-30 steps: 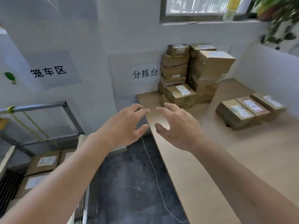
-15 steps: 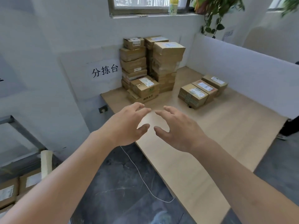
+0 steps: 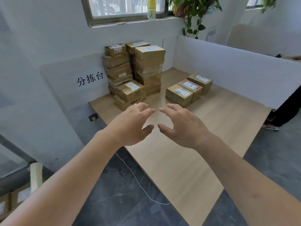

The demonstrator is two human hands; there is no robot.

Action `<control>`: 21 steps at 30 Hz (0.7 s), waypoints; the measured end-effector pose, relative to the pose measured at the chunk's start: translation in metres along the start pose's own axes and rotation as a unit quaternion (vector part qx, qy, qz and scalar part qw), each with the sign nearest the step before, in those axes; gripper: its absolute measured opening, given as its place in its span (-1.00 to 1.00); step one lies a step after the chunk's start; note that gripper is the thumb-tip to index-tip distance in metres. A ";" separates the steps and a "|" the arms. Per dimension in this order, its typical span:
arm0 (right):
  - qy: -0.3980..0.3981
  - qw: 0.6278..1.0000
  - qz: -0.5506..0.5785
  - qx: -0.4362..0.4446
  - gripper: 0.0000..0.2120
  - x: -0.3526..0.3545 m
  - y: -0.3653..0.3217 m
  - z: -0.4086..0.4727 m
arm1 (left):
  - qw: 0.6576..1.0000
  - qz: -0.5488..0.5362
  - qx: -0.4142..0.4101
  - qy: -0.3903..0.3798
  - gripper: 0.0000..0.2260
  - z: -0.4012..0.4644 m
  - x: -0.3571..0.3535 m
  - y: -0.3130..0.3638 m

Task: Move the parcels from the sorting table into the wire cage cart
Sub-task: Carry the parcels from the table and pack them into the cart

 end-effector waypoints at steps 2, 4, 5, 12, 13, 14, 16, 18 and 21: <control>0.000 1.000 0.005 0.001 -0.40 0.003 0.024 -0.005 | 1.000 0.001 0.003 -0.001 -0.45 0.010 -0.008 0.019; 0.000 1.000 0.009 0.004 -0.40 0.007 0.052 -0.012 | 1.000 0.002 0.010 -0.003 -0.45 0.022 -0.019 0.040; -0.001 1.000 0.010 0.006 -0.39 0.010 0.067 -0.016 | 1.000 0.002 0.013 -0.001 -0.45 0.029 -0.024 0.053; -0.007 1.000 0.013 0.018 -0.39 0.040 0.188 -0.061 | 0.999 0.002 0.051 0.002 -0.47 0.076 -0.064 0.157; -0.011 1.000 0.011 0.017 -0.39 0.044 0.205 -0.069 | 0.998 0.002 0.055 0.000 -0.47 0.082 -0.069 0.174; -0.014 1.000 0.011 0.018 -0.39 0.048 0.220 -0.076 | 0.998 -0.001 0.058 -0.001 -0.47 0.088 -0.074 0.190; -0.015 1.000 0.014 0.020 -0.39 0.054 0.249 -0.089 | 0.998 -0.009 0.055 0.002 -0.47 0.100 -0.083 0.221; -0.018 0.999 0.021 0.016 -0.39 0.059 0.273 -0.098 | 0.999 -0.012 0.049 -0.001 -0.47 0.114 -0.089 0.247; -0.025 0.999 0.030 0.015 -0.39 0.062 0.305 -0.103 | 0.999 -0.005 0.050 -0.008 -0.48 0.137 -0.096 0.273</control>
Point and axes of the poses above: each hand's wrist, its own z-axis towards the middle knuckle, its own x-axis out of the back of the hand, y = z × x, the point moved 8 cm from there along z, towards the middle knuckle, and after that the axes turned 5 degrees about -z, right-handed, at the moved point
